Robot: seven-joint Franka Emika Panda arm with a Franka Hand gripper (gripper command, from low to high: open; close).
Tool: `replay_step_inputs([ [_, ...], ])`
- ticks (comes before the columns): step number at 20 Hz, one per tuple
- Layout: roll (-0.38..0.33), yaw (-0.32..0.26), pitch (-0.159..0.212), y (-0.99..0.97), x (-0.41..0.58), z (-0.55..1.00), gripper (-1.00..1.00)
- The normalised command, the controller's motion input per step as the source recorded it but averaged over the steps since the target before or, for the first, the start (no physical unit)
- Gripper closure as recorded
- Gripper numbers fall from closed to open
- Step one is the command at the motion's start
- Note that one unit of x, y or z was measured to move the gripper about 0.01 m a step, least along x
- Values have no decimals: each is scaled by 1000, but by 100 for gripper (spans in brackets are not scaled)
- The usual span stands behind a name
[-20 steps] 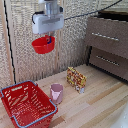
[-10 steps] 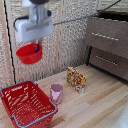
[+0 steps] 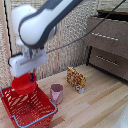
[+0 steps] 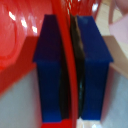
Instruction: Move your gripper in the direction of the red bowl and clutch it softly. Cautiously raise the red bowl up from the surface. Hover the red bowl above the basket and gently bring it down inside. Let go of the gripper's grasp when the red bowl is within the basket.
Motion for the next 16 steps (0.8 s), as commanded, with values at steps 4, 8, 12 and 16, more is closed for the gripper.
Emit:
replay_step_inputs([
  [4, 2, -6, 2, 0, 79, -336, -100],
  [8, 36, -48, 25, 78, 85, 86, -100],
  [12, 50, -143, 51, 16, 127, 469, -100],
  [16, 39, -143, 93, 0, 131, 793, -100],
])
